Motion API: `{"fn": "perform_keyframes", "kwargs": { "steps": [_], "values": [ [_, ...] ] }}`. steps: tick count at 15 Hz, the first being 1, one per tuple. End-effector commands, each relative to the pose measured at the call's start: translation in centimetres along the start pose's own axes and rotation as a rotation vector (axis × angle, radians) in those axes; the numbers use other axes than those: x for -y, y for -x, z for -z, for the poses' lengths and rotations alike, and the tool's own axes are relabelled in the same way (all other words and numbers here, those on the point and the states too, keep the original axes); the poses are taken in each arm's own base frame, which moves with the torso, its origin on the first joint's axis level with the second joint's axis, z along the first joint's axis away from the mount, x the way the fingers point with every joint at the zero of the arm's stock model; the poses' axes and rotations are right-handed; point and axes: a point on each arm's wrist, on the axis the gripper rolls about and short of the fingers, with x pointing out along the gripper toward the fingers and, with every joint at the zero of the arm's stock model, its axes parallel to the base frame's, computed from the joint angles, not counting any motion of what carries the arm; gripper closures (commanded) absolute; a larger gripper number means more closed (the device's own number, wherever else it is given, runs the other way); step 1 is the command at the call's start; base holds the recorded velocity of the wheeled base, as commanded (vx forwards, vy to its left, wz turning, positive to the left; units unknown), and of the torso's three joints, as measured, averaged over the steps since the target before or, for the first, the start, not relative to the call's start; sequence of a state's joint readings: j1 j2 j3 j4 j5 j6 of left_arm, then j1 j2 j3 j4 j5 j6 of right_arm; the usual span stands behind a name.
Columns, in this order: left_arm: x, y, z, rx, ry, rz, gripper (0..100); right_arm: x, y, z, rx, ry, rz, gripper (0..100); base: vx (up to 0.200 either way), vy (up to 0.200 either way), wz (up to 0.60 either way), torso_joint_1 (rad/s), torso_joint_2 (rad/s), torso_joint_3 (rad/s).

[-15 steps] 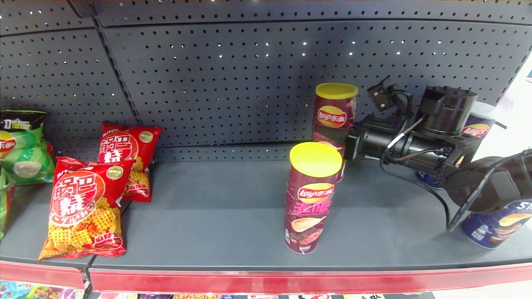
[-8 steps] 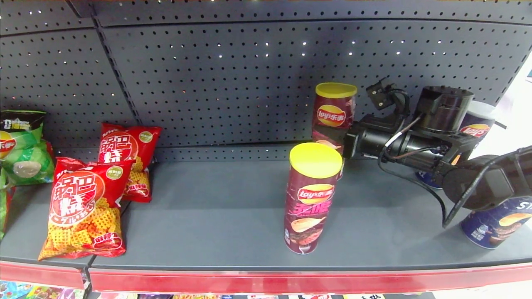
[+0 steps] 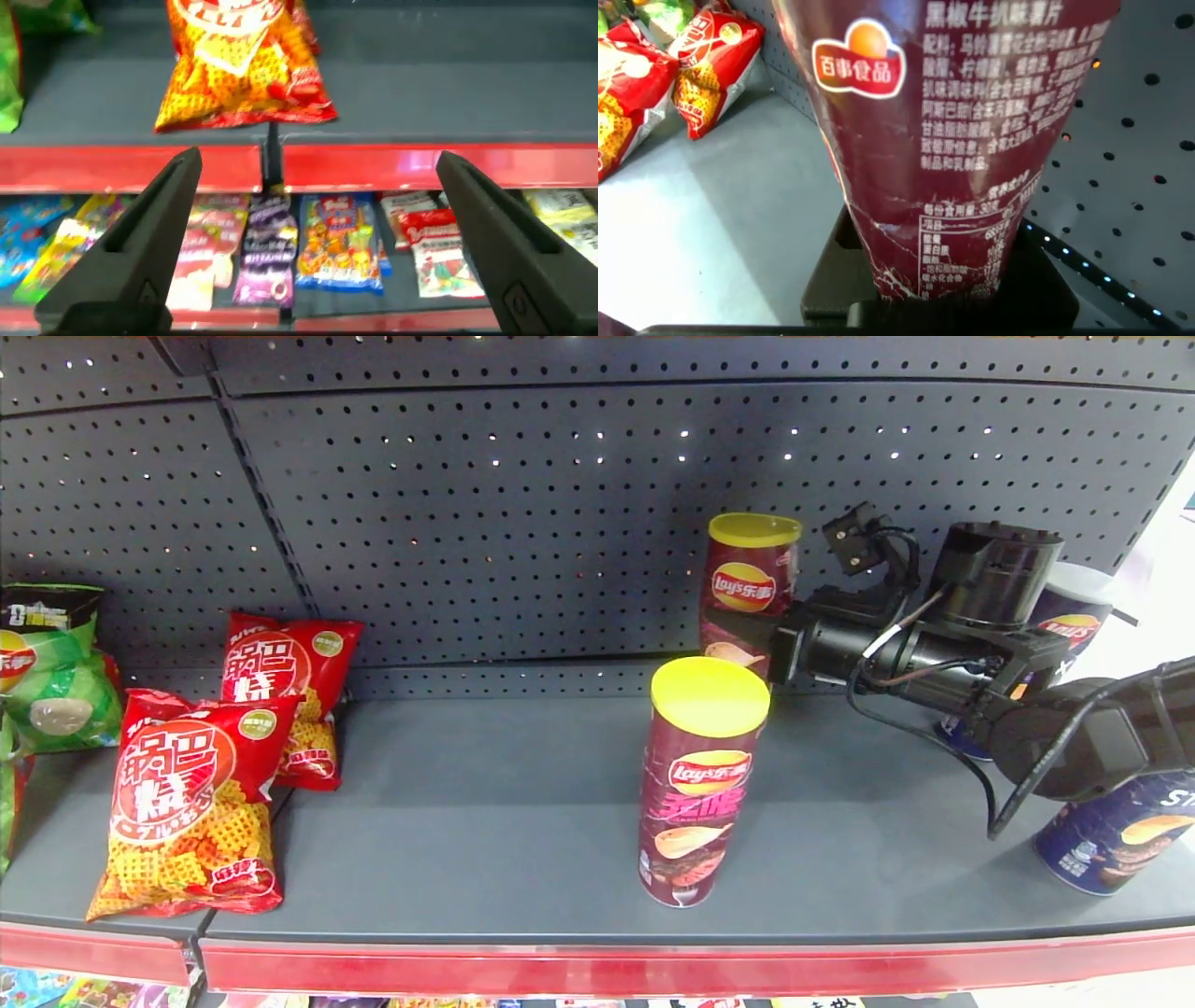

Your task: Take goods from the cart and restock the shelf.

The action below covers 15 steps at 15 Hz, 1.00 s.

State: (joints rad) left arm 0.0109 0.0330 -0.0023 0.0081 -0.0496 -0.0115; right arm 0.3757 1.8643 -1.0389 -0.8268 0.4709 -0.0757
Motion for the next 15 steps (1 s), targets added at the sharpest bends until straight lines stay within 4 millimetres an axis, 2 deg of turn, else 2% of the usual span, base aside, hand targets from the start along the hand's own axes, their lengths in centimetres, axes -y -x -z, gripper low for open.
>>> {"fn": "perform_keyframes", "kwargs": {
  "steps": [1, 6, 9, 10, 12, 14, 15],
  "values": [
    [0.0, 0.3, 0.1, 0.034, -0.001, 0.015, 0, 0.0, -0.1, 0.0, 0.002, 0.002, -0.002, 100, 0.0, 0.0, 0.0, 0.0, 0.0, 0.0],
    [0.0, 0.3, 0.1, 0.034, -0.001, 0.015, 0, -0.7, -1.2, 0.7, -0.008, -0.01, -0.053, 100, 0.0, 0.0, 0.0, 0.0, 0.0, 0.0],
    [0.0, 0.3, 0.1, 0.034, -0.001, 0.015, 0, -0.4, -2.4, 0.7, 0.006, -0.006, -0.066, 100, 0.0, 0.0, 0.0, 0.0, 0.0, 0.0],
    [0.0, 0.3, 0.1, 0.034, -0.001, 0.015, 0, -0.7, -3.3, 0.4, 0.031, 0.002, -0.084, 100, 0.0, 0.0, 0.0, 0.0, 0.0, 0.0],
    [0.0, 0.3, 0.1, 0.034, -0.001, 0.015, 0, -1.7, -3.7, 0.4, 0.036, -0.003, -0.159, 100, 0.0, 0.0, 0.0, 0.0, 0.0, 0.0],
    [0.0, 0.3, 0.1, 0.034, -0.001, 0.015, 0, -2.5, -3.9, 1.0, 0.033, -0.009, -0.199, 100, 0.0, 0.0, 0.0, 0.0, 0.0, 0.0],
    [0.0, 0.3, 0.1, 0.034, -0.001, 0.015, 0, -1.3, -4.2, 2.4, 0.045, 0.011, -0.234, 100, 0.0, 0.0, 0.0, 0.0, 0.0, 0.0]
  ]
}}
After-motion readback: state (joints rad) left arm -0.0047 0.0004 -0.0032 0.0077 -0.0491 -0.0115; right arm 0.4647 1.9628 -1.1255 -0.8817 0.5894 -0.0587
